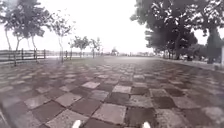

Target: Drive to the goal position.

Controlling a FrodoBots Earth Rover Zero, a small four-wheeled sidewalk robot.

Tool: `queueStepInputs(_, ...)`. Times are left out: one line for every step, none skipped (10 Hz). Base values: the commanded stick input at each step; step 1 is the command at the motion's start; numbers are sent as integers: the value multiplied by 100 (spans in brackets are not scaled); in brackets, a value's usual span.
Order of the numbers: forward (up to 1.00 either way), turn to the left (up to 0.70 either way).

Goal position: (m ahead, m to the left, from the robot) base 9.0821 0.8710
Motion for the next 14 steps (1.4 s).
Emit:
queueStepInputs(85, -23)
queueStepInputs(85, -5)
queueStepInputs(85, 0)
queueStepInputs(85, 0)
queueStepInputs(85, 0)
queueStepInputs(85, 0)
queueStepInputs(85, 0)
queueStepInputs(85, 0)
queueStepInputs(85, 0)
queueStepInputs(85, 0)
queueStepInputs(85, 0)
queueStepInputs(85, 0)
queueStepInputs(85, 0)
queueStepInputs(85, 0)
